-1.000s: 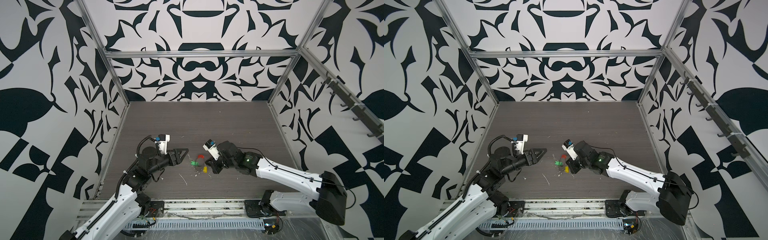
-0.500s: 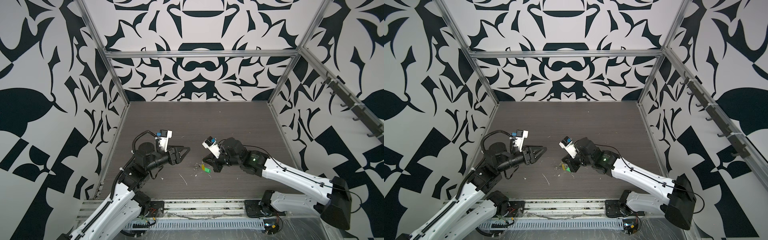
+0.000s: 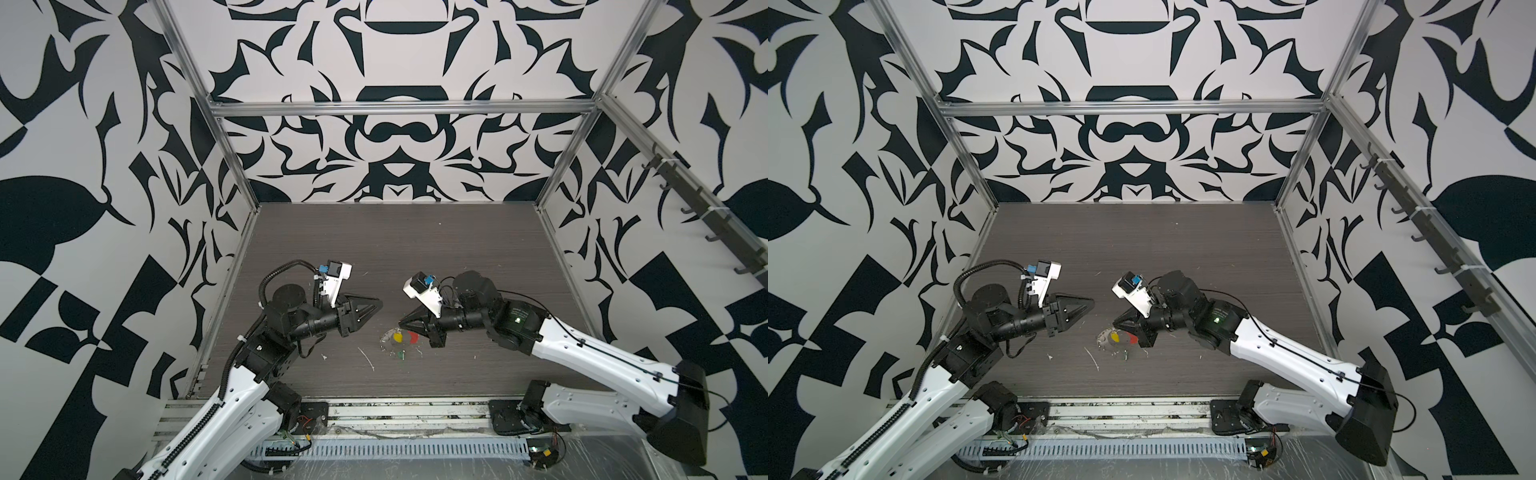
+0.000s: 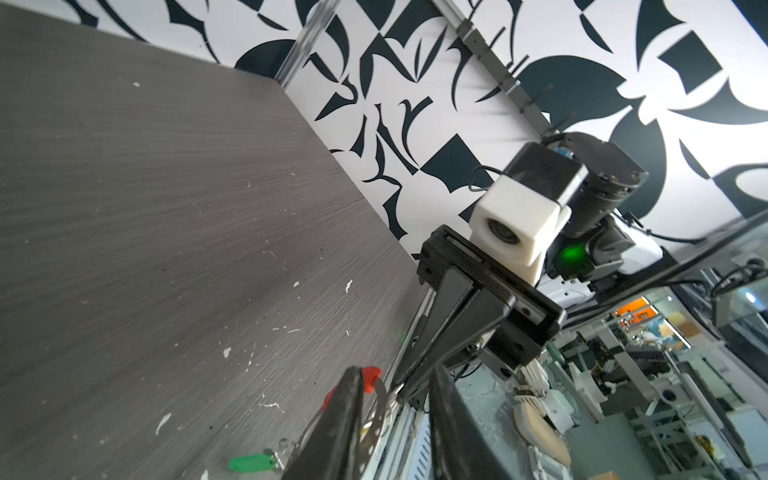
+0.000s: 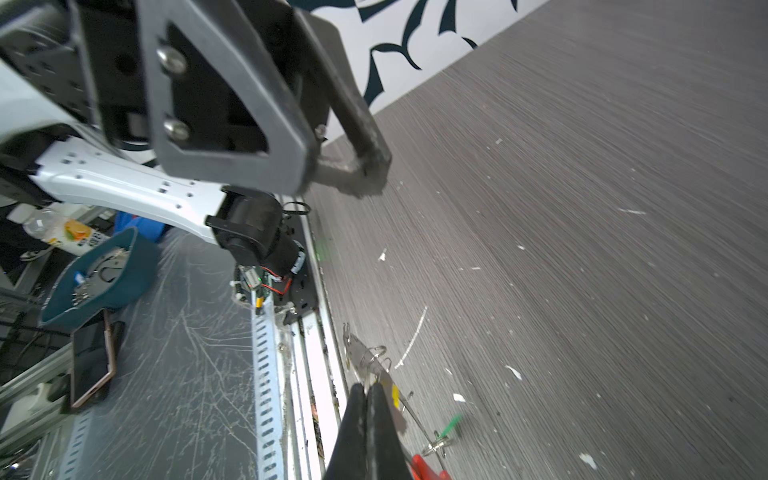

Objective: Remove the keys from the keyring

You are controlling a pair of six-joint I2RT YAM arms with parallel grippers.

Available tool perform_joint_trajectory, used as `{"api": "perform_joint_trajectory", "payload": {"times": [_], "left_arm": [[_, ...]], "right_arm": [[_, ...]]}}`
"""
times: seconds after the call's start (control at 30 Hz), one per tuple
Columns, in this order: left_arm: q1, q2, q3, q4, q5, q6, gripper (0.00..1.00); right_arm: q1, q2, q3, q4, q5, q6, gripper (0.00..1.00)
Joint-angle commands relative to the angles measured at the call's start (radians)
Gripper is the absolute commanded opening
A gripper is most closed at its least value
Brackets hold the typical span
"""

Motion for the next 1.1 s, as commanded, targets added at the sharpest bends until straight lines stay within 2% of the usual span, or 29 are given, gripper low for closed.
{"api": "perform_joint_trajectory", "payload": {"times": [0.0,0.2,0.37,0.5,0.63,1.07], "left_arm": [[-0.024,-0.010,-0.010,0.053,0.059,0.002,0.27],[-0.081,-0.007,-0.005,0.032,0.025,0.031,0.24],[-0.103,-0.006,0.005,0.016,0.012,0.042,0.15],[-0.118,-0.006,0.008,0.004,-0.005,0.050,0.20],[-0.136,0.002,0.012,0.000,-0.021,0.055,0.13],[-0.158,0.023,0.020,-0.020,-0.035,0.049,0.14]], "right_arm": [[-0.022,-0.027,0.059,0.098,-0.083,0.029,0.00],[-0.050,-0.032,0.065,0.130,-0.110,0.080,0.00],[-0.069,-0.039,0.062,0.138,-0.115,0.111,0.00],[-0.072,-0.043,0.061,0.142,-0.112,0.126,0.00],[-0.074,-0.038,0.064,0.143,-0.100,0.145,0.00],[-0.074,-0.059,0.047,0.150,-0.062,0.142,0.00]]}}
